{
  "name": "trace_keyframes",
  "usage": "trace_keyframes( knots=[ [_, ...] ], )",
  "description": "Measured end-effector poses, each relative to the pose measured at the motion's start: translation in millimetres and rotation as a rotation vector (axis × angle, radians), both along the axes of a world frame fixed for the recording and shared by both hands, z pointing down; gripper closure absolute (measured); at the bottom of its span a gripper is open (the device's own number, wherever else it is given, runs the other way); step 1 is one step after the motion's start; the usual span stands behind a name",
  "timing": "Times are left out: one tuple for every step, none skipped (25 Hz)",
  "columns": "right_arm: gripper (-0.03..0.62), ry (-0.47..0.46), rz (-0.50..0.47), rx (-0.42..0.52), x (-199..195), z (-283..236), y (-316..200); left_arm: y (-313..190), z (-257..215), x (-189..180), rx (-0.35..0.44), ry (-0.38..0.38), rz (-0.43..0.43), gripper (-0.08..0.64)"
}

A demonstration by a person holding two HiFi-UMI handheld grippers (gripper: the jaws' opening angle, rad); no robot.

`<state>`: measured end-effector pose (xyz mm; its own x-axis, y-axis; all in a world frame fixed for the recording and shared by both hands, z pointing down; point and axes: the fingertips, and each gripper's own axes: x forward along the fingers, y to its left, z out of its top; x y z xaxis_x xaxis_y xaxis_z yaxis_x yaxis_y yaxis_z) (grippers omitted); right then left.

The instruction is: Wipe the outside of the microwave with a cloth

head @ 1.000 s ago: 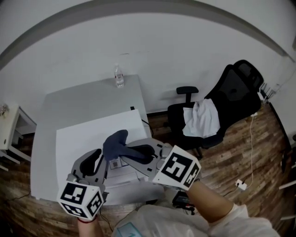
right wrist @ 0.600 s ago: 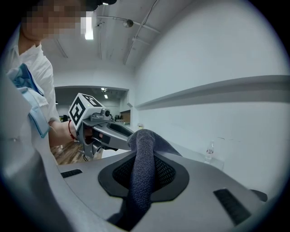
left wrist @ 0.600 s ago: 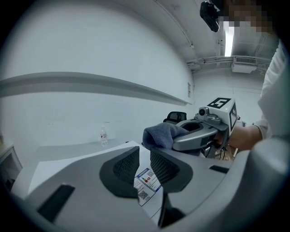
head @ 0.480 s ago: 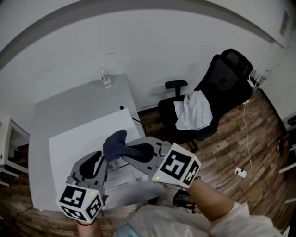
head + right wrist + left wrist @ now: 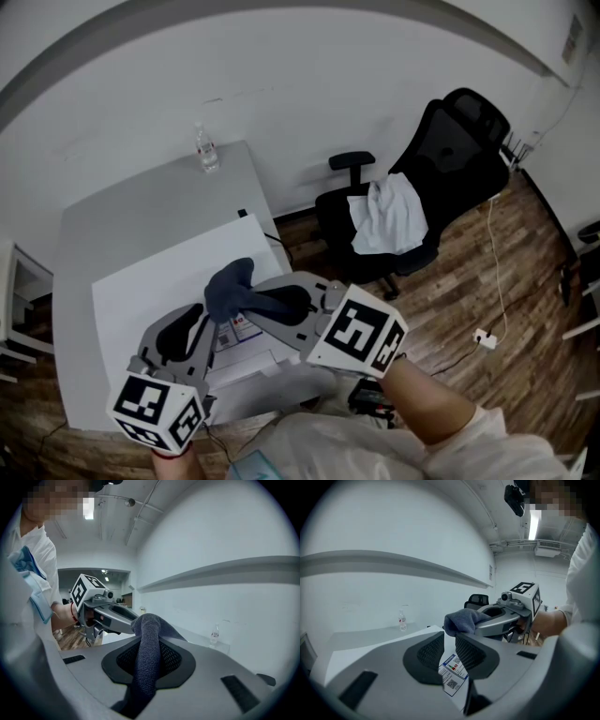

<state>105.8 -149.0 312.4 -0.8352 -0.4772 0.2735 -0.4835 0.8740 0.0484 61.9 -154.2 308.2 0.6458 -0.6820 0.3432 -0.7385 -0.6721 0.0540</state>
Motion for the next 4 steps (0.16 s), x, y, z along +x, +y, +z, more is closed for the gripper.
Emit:
trace_keyframes(
  knots=[
    [0.520, 0.002, -0.001, 0.000, -1.4, 0.5, -0.9, -0.6, 0.4, -0.9, -0.001, 0.000, 0.002, 0.484],
    [0.520, 0.005, -0.003, 0.000, -2.8, 0.9, -1.8, -1.3, 0.7, -1.9, -0.001, 0.000, 0.003, 0.485],
    [0.520, 0.008, -0.005, 0.001, -4.1, 1.2, -2.9, -2.2, 0.9, -3.1, -0.002, 0.001, 0.003, 0.485],
    [0.520, 0.010, -0.007, 0.001, -5.3, 1.5, -3.9, -3.1, 1.1, -4.2, -0.002, 0.002, 0.003, 0.485]
  ],
)
